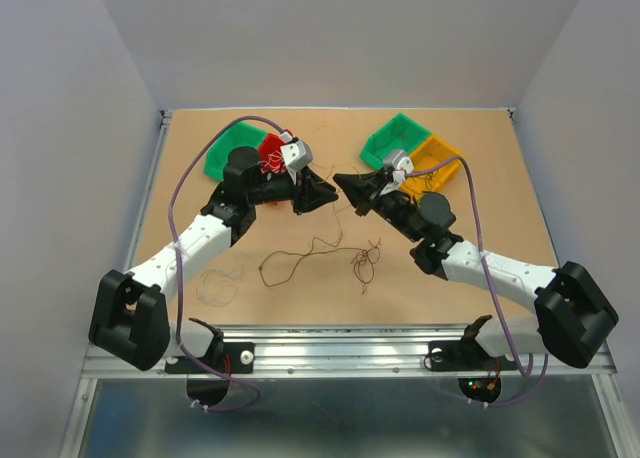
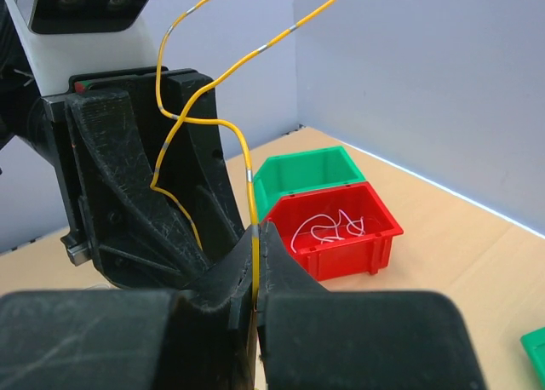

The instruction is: Untangle the cables

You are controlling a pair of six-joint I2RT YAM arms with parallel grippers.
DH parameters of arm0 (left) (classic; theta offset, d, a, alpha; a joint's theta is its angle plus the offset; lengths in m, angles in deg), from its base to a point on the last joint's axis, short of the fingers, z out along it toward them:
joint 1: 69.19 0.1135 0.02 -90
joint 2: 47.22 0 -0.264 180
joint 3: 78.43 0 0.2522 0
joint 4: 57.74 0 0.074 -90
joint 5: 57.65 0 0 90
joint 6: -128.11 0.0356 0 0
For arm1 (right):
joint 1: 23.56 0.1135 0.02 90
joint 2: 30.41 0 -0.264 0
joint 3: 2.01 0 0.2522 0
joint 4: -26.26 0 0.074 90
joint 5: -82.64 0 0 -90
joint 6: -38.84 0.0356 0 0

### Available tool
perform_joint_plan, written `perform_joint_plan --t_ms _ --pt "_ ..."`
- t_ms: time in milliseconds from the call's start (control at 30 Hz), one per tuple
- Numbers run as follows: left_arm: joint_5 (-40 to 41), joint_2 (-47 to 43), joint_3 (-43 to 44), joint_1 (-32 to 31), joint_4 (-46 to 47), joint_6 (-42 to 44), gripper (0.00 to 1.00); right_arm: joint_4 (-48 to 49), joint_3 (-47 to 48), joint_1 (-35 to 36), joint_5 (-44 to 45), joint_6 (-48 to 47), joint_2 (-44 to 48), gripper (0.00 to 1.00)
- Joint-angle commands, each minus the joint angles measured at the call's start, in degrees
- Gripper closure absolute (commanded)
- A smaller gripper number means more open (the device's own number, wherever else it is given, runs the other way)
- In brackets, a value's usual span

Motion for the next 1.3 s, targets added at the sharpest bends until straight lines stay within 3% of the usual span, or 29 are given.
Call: perform_joint_plan --t_ms 0,567,667,733,767,833,867,900,1067,1100,1267 --pt "-2.7 -1.1 2.7 0.1 1.8 -0.3 0.63 1.7 3.8 0.5 -1.7 -0.2 0.4 1.0" --pt "-2.2 2.3 4.8 0.1 -0.1 0.1 0.63 4.2 5.0 0.5 -3.4 2.7 -0.8 0.99" --pt "-2.4 3.2 5.4 0.1 -0.8 0.3 0.76 5.1 4.8 0.5 -3.1 3.2 -0.7 1.0" --pt "-2.1 4.0 6.0 0.1 -2.1 0.7 0.97 5.6 4.7 0.5 -3.0 3.3 -0.6 0.99" --pt "-1.9 4.3 6.9 0.1 -2.8 1.0 1.0 5.5 4.5 0.5 -2.7 3.2 -0.6 0.99" --pt "-0.1 5.0 7.3 0.2 -4.1 1.5 1.0 5.6 3.8 0.5 -1.5 3.1 -0.4 0.89" --pt "1.0 5.1 8.1 0.2 -4.8 1.9 1.0 5.6 3.3 0.5 -0.8 3.0 -0.3 0.79" --pt "4.0 5.4 8.9 0.2 -7.9 3.2 1.0 5.6 2.7 0.5 1.3 3.1 0.1 0.62" --pt "12.5 8.2 20.5 3.0 -25.0 9.9 1.0 5.5 -4.5 0.5 12.1 4.6 3.3 0.3" --pt "14.4 8.8 21.7 3.8 -29.8 12.9 1.0 5.5 -6.0 0.5 14.5 5.1 4.7 0.25" --pt "28.0 6.8 20.6 9.6 -30.2 18.0 1.0 5.6 -14.2 0.5 17.0 7.0 9.0 0.22"
